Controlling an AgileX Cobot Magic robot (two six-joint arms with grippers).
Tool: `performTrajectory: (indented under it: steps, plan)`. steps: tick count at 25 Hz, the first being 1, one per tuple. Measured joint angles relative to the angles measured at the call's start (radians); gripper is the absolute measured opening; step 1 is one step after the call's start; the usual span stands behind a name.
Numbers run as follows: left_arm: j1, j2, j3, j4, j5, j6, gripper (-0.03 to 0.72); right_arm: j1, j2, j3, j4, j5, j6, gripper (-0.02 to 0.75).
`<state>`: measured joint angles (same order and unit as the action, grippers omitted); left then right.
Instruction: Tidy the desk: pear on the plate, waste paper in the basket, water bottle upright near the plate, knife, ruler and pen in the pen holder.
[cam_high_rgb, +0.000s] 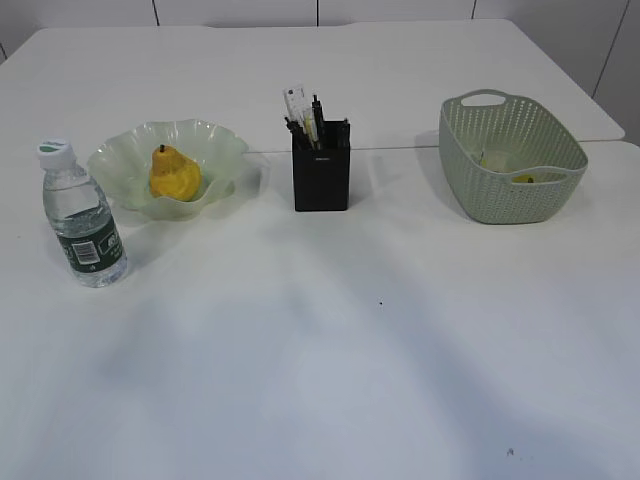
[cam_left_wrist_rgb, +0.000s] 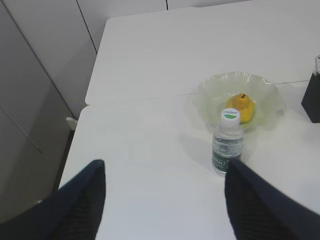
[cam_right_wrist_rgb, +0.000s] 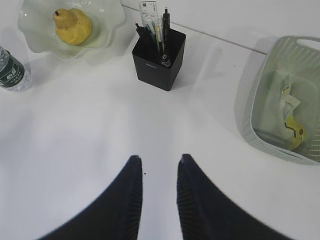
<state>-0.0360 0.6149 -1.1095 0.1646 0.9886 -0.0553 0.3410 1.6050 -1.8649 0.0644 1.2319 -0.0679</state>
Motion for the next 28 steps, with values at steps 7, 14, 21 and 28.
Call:
performTrajectory:
  steps: [7, 14, 21, 28]
  plan:
    - [0.0, 0.0, 0.0, 0.026, 0.005, 0.0, 0.526, 0.0, -0.017, 0.1, 0.002, -0.023, -0.008, 0.213]
    - [0.0, 0.0, 0.0, 0.028, 0.006, 0.0, 0.526, 0.0, -0.141, 0.284, -0.005, -0.129, -0.009, 0.213]
    - [0.0, 0.0, 0.0, 0.019, 0.006, 0.0, 0.526, 0.0, -0.302, 0.512, -0.009, -0.272, -0.012, 0.213]
    - [-0.007, -0.029, 0.061, -0.027, 0.006, 0.011, 0.526, 0.0, -0.479, 0.647, -0.035, -0.324, -0.012, 0.213]
